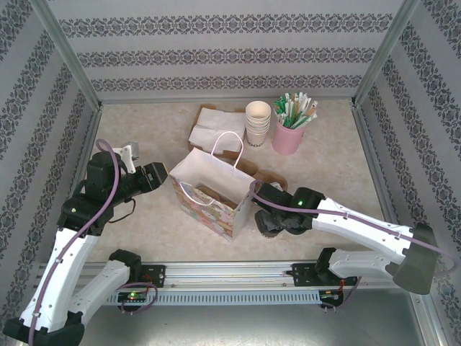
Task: Pack the takeout coffee
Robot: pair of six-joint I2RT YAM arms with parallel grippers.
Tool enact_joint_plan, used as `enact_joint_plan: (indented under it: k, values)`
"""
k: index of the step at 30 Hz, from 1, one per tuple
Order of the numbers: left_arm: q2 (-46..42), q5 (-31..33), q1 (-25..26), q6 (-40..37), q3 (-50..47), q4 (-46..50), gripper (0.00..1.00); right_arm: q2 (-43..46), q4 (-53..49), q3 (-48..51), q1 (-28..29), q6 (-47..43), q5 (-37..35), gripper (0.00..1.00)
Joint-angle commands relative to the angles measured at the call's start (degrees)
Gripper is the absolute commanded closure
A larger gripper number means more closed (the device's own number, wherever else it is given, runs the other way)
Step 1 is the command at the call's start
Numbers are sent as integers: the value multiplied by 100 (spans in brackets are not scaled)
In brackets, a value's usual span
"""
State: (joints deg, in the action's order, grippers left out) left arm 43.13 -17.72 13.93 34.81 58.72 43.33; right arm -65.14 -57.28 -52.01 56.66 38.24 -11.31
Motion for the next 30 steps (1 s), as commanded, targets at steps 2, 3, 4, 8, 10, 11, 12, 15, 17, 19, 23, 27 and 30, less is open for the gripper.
enact_joint_plan:
  k: [2, 3, 4, 8, 10, 11, 12, 15, 17, 19, 23, 27, 30]
  values:
    - [-14, 0, 64, 52, -21, 151, 47, 120, -380, -155, -59, -68, -55, 31]
    - [-15, 0, 65, 48, -18, 156, 47, 124, -441, -225, -63, -86, -62, 31]
    - [-7, -2, 58, 43, -8, 155, 47, 144, -566, -379, -68, -121, -89, 31]
    - [-5, -8, 59, 41, 0, 144, 47, 285, -933, -851, -92, -252, -291, 32]
    - [-7, -13, 59, 43, 8, 123, 47, 395, -1073, -1096, -115, -317, -400, 33]
    - [10, -30, 59, 41, 16, 108, 47, 432, -1139, -1260, -136, -352, -439, 33]
    - [19, -59, 62, 43, 28, 97, 47, 476, -1210, -1410, -158, -402, -449, 33]
    - [62, -156, 58, 39, 43, 45, 47, 514, -1534, -1986, -207, -652, -518, 34]
    - [111, -307, 64, 38, 30, -36, 47, 462, -1823, -2420, -226, -824, -658, 34]
    - [188, -501, 60, 46, 26, -104, 47, 384, -2083, -2866, -242, -1024, -791, 35]
    - [266, -677, 62, 59, 18, -227, 47, 203, -2401, -3802, -252, -1572, -928, 37]
    - [358, -953, 73, 82, -31, -365, 47, -77, -2560, -4834, -244, -2075, -952, 39]
    - [449, -1042, 84, 53, 26, -326, 47, -241, -2432, -5383, -227, -2426, -911, 40]
